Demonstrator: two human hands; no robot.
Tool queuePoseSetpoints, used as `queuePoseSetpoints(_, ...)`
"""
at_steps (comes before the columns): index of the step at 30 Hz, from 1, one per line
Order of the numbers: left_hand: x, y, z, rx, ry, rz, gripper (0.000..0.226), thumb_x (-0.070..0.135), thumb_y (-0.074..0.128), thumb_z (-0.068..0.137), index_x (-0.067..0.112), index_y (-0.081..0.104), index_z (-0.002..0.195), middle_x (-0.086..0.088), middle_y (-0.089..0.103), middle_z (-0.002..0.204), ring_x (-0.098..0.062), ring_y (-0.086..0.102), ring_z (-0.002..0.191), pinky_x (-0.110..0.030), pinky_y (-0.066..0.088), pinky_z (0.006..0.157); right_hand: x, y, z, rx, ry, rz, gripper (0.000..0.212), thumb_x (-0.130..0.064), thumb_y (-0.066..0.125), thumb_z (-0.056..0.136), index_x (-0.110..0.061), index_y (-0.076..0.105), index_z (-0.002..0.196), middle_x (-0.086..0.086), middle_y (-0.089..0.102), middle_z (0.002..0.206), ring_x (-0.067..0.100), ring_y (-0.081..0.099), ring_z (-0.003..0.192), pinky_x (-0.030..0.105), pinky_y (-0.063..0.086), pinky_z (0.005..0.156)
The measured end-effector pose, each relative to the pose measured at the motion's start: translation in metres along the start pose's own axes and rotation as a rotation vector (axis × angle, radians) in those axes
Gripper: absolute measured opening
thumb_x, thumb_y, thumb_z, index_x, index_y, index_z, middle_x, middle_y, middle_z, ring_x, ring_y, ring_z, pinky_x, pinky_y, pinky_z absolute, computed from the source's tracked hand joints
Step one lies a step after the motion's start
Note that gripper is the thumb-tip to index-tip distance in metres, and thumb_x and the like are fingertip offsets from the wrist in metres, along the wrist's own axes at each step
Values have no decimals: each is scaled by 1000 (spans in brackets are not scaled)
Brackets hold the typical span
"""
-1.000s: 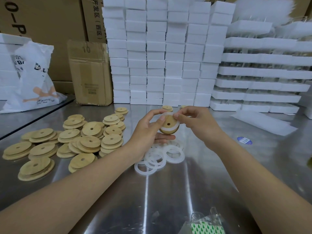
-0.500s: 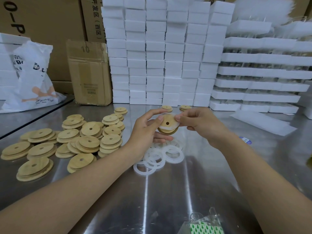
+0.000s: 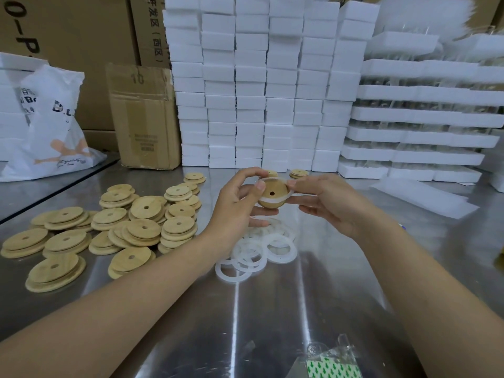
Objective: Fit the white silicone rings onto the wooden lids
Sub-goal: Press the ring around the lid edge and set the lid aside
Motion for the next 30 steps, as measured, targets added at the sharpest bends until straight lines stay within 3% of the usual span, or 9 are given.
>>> queuePoseSetpoints(6, 0, -6, 3, -2, -54, -39, 12, 33, 61, 110, 24, 59, 117, -1, 81, 117, -33, 82, 95, -43, 69, 70, 5, -1, 0, -23, -76, -97, 37, -34, 76, 96, -4, 76, 116, -4, 81, 115, 14, 78, 107, 40, 46, 108)
queuePoseSetpoints(10, -1, -7, 4, 15, -100, -75, 6, 32, 61, 110, 26, 60, 109, 2, 81, 118, -35, 82, 94, -41, 69, 71, 6, 2, -1, 34, -173, -187, 24, -31, 79, 94, -7, 78, 100, 0, 82, 106, 12, 79, 99, 35, 49, 95)
queuePoseSetpoints(13, -4, -8, 4, 28, -125, -103, 6, 31, 62, 110, 26, 58, 108, -1, 81, 117, -38, 82, 94, -41, 69, 75, 7, 5, 1, 96, -283, -264, 19, -22, 79, 94, -3, 78, 94, 3, 82, 94, 13, 80, 86, 20, 53, 77)
queuePoseSetpoints(15, -6, -9, 4, 37, -138, -121, 6, 30, 63, 109, 26, 58, 109, -3, 82, 116, -39, 82, 93, -42, 69, 77, 8, 8, 2, 98, -334, -311, 16, -17, 81, 93, -2, 77, 90, 7, 82, 88, 16, 80, 81, 13, 55, 73)
queuePoseSetpoints(18, -9, -8, 3, 53, -125, -119, 6, 30, 63, 109, 26, 59, 112, -5, 82, 114, -40, 82, 91, -42, 69, 76, 10, 10, 2, 72, -349, -354, 15, -15, 83, 90, -2, 77, 87, 9, 80, 86, 20, 80, 82, 17, 59, 79)
queuePoseSetpoints(23, -8, -7, 3, 72, -97, -130, 10, 32, 65, 108, 29, 62, 117, -5, 82, 115, -41, 82, 90, -44, 69, 76, 12, 10, 1, 49, -308, -311, 13, -20, 82, 91, -12, 77, 83, 6, 81, 84, 17, 80, 84, 13, 54, 75)
queuePoseSetpoints(27, -7, -5, 2, 119, -90, -150, 14, 32, 66, 107, 27, 65, 120, -4, 82, 113, -42, 81, 88, -41, 69, 74, 11, 9, 0, 17, -246, -301, 16, -29, 79, 95, -15, 77, 87, 2, 83, 91, 11, 79, 92, 29, 50, 83)
queuePoseSetpoints(30, -8, -3, 1, 147, -93, -173, 13, 29, 66, 107, 26, 65, 120, -7, 83, 110, -42, 81, 87, -39, 69, 73, 12, 9, 1, 8, -215, -328, 17, -30, 81, 92, -15, 77, 86, 2, 83, 90, 7, 78, 93, 31, 50, 84)
Point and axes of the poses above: each hand's wrist, its own z-axis towards the middle knuckle, its own y-axis out of the palm, x = y × z, the point moved 1 cm from there along z, towards the middle knuckle
